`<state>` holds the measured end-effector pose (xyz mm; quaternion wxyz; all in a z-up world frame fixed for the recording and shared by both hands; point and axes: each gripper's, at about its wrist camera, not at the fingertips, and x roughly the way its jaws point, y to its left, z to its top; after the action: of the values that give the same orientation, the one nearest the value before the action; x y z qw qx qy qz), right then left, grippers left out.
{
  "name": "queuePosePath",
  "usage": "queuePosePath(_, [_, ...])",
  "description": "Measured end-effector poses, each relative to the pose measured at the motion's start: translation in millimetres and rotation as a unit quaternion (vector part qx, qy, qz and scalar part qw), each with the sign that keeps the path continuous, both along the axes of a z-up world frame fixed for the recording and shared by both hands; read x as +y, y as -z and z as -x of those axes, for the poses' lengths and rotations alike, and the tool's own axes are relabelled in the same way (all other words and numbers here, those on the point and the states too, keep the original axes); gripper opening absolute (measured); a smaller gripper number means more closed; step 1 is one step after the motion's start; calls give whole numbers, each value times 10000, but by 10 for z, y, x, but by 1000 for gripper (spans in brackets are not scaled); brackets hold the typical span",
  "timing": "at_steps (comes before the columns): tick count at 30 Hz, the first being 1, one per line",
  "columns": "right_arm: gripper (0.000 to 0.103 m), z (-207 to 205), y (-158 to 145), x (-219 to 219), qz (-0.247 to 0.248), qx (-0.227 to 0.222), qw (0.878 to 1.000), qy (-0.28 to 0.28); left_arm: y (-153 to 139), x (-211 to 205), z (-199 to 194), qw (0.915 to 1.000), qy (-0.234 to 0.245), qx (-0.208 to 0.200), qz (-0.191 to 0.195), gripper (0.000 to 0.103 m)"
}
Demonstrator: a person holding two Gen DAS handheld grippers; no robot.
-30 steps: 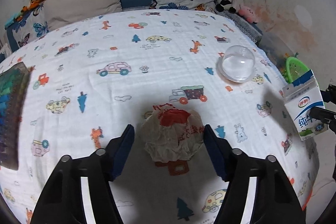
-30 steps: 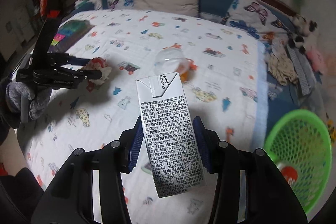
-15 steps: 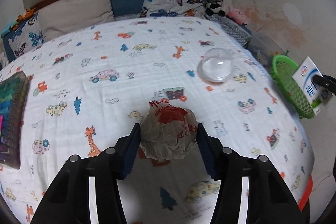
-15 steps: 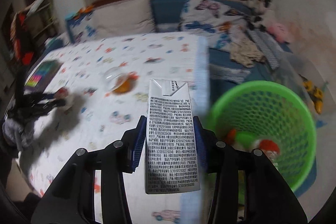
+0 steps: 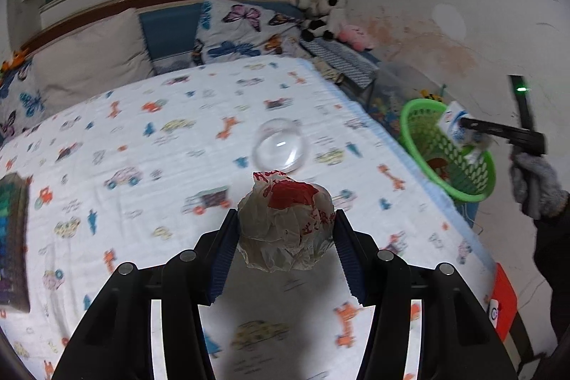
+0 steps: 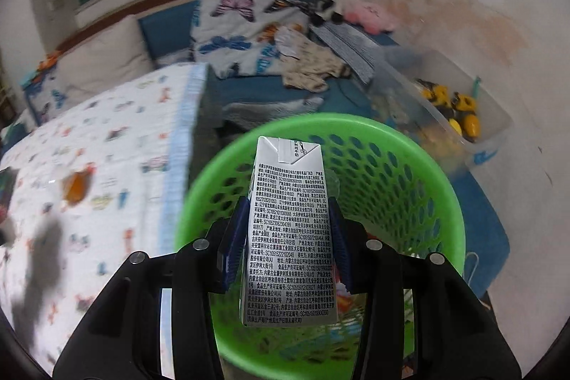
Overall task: Collect trash
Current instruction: 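Drop the carton into the green basket with the right tool while the left tool drops the bag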
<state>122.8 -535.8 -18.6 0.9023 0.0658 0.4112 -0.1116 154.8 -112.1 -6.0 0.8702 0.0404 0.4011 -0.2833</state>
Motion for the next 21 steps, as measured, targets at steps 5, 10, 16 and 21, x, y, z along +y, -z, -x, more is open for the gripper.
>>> queuePosePath(5, [44, -179, 239, -100, -67, 179, 9997, 167, -88, -243, 7, 9997, 210, -24, 75, 52])
queuePosePath(10, [45, -296, 325, -136, -3, 228, 9993, 288, -148, -511, 4, 9989, 445, -46, 135, 52])
queuePosePath(16, [52, -260, 265, -184, -62, 80, 9994, 320, -194, -940, -14, 9968, 766, -61, 202, 52])
queuePosePath(21, [56, -101, 99, -177, -78, -89, 9997, 205, -202, -1347, -45, 9940, 1068, 0, 232, 52])
